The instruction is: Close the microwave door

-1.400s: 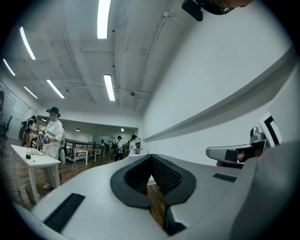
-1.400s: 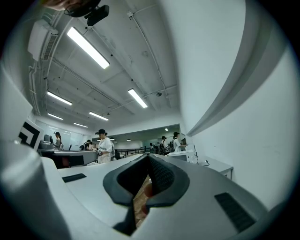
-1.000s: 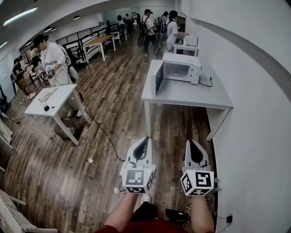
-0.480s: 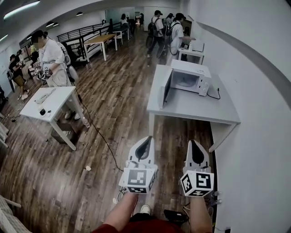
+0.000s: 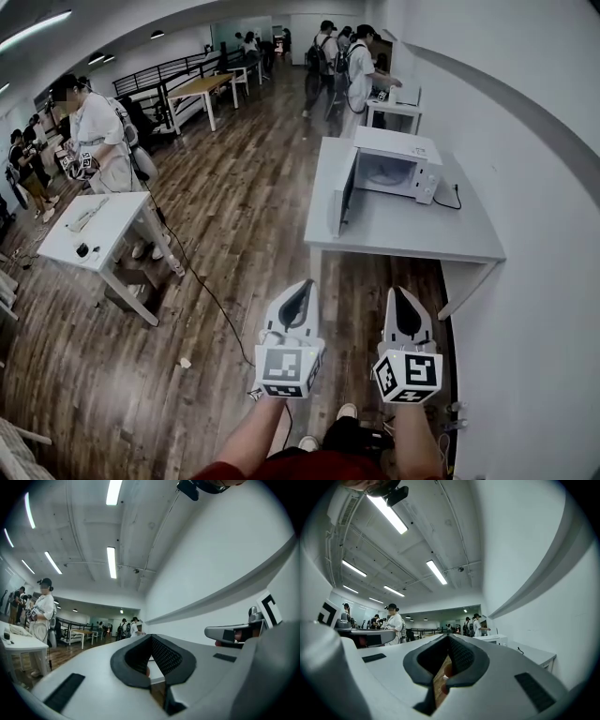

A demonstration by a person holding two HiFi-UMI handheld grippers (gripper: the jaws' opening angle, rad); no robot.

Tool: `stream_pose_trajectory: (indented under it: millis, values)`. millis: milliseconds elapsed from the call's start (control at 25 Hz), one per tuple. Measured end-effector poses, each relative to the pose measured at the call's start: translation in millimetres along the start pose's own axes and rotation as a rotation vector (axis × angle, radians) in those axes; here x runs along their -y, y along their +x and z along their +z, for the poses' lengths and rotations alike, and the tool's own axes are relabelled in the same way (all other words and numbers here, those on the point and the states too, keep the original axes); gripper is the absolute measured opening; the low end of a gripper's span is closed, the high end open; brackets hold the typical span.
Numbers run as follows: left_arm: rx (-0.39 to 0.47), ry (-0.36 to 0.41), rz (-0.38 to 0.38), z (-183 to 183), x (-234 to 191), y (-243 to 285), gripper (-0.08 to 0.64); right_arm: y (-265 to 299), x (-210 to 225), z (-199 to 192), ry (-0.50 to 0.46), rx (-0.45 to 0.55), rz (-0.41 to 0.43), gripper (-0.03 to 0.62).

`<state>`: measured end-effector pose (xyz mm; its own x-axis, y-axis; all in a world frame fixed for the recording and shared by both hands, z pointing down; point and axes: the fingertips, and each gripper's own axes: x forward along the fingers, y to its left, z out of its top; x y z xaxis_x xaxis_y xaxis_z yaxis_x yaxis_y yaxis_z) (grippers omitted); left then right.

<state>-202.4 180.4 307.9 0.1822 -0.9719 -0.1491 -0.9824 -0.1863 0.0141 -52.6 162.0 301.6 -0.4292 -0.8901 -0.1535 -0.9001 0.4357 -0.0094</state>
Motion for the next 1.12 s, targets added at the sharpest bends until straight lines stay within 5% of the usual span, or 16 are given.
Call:
stream_pose_trajectory:
  millis: [680, 1120]
  values:
    - [0.001, 0.021, 0.009, -16, 32, 195, 0.028, 138, 142, -14, 0.046, 0.026, 0.004, 0.025]
    - [-0.009, 0.029, 0.028, -33, 34, 268, 0.028, 192, 194, -32, 0.061, 0.004, 0.008, 0.025]
